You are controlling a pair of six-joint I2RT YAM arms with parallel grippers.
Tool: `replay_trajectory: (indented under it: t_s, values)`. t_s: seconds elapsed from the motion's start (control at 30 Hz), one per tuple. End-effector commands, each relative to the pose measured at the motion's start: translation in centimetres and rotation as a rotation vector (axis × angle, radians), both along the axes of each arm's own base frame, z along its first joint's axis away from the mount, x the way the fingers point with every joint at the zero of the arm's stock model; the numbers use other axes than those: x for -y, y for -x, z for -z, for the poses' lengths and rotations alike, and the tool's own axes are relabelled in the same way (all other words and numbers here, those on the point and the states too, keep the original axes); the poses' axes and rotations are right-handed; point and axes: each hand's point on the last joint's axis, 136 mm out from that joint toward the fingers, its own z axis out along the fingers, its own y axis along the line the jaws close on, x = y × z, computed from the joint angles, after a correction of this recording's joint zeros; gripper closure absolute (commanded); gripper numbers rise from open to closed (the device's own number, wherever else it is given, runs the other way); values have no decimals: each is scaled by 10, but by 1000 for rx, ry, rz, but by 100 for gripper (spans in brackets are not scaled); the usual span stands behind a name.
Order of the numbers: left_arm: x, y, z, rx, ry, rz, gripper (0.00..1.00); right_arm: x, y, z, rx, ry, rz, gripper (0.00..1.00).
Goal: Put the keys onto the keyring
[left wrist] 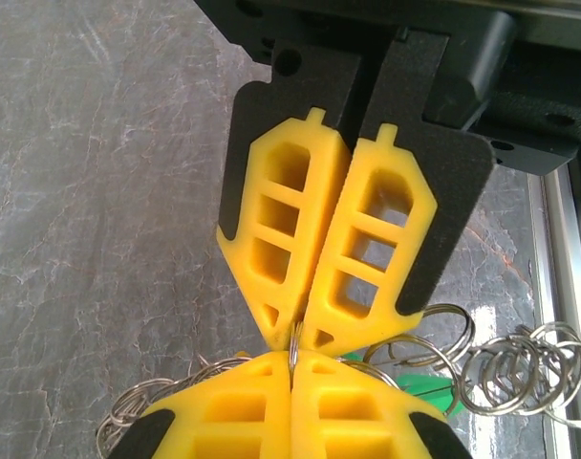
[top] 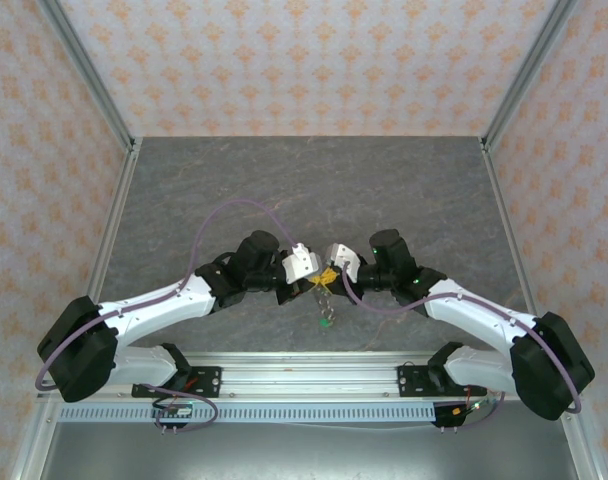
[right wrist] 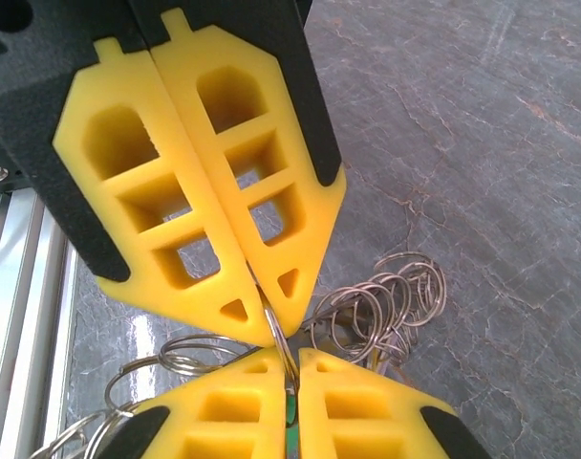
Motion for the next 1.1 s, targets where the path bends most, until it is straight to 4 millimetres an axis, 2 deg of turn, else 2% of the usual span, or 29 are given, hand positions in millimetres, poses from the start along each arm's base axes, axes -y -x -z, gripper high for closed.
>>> replay_trajectory:
  t_s: [0.0, 0.03, 0.1, 0.2, 0.4, 0.63, 0.73, 0.93, 1.07]
  values:
    - [7, -1, -26, 58, 82, 11, 100, -4, -2, -13, 40, -42, -2, 97]
    - [6, -2, -24, 57, 73, 7, 100, -4, -2, -15, 44, -43, -1, 98]
    - [3, -2, -19, 56, 43, 3, 91, -4, -2, -18, 44, -36, -7, 100]
    - [-1, -2, -10, 50, -13, 4, 85, -4, 0, -21, 35, -24, -20, 100]
    - [-3, -3, -2, 43, -78, 26, 85, -6, 1, -28, 36, -14, -38, 100]
    - [3, -4, -7, 43, -56, 34, 84, -7, 2, -38, 33, -6, -48, 100]
    - [4, -5, -7, 45, -57, 34, 85, -8, 1, -42, 41, -10, -51, 100]
    - [4, -2, -3, 31, -69, 56, 97, -8, 3, -46, 41, 4, -58, 100]
    - [3, -1, -1, 28, -68, 54, 100, -1, 2, -37, 55, 91, -43, 97]
